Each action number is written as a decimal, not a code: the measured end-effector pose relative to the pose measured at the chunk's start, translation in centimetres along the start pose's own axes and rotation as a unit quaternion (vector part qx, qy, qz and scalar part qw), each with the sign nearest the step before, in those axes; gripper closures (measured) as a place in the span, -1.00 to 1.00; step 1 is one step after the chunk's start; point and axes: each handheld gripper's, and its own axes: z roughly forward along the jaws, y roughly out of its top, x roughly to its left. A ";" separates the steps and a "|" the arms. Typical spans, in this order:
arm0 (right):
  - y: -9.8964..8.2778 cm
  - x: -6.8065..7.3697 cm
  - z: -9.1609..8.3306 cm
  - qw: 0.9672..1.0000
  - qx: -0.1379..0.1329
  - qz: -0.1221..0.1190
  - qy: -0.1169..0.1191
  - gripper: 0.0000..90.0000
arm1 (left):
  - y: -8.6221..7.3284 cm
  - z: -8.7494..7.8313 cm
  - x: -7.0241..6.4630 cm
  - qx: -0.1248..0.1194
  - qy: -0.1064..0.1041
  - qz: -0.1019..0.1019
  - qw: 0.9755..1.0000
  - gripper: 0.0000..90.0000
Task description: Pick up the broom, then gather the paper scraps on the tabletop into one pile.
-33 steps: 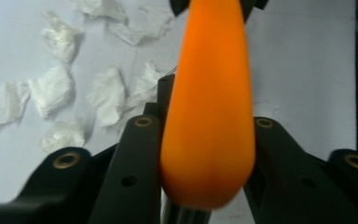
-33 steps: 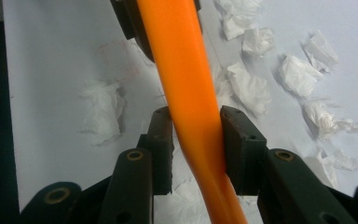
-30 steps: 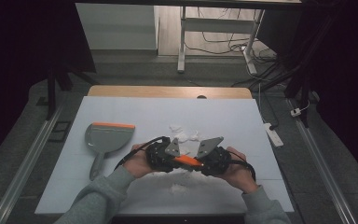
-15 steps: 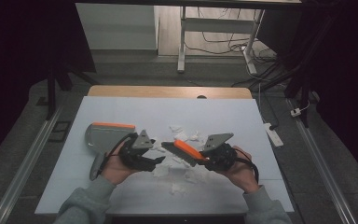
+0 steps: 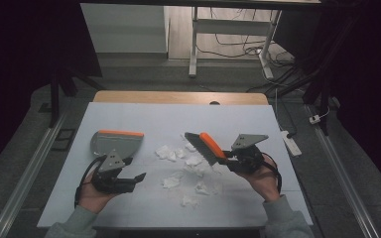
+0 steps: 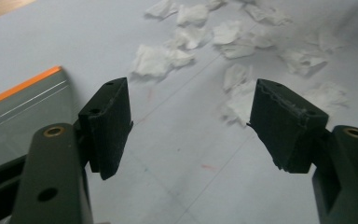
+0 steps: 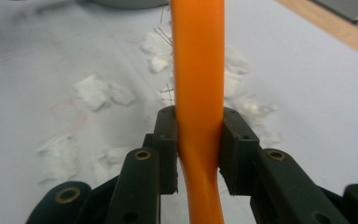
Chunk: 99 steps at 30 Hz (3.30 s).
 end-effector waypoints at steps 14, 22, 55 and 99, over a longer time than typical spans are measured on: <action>-0.9 -2.2 -1.1 0.997 -0.007 0.046 -0.056 0.57 | -2.8 0.4 1.4 0.013 0.013 -0.037 0.999 -0.39; -1.5 -3.5 -2.1 0.993 -0.017 0.078 -0.091 0.57 | -3.1 0.3 1.9 0.005 0.015 -0.053 0.998 -0.40; 2.9 -11.0 5.5 0.956 0.247 0.086 -0.131 0.58 | -2.9 1.1 1.9 0.013 0.003 -0.035 0.999 -0.39; 8.3 -7.9 10.7 0.966 0.246 -0.032 -0.073 0.58 | -3.1 1.3 2.8 0.010 -0.001 -0.057 0.998 -0.39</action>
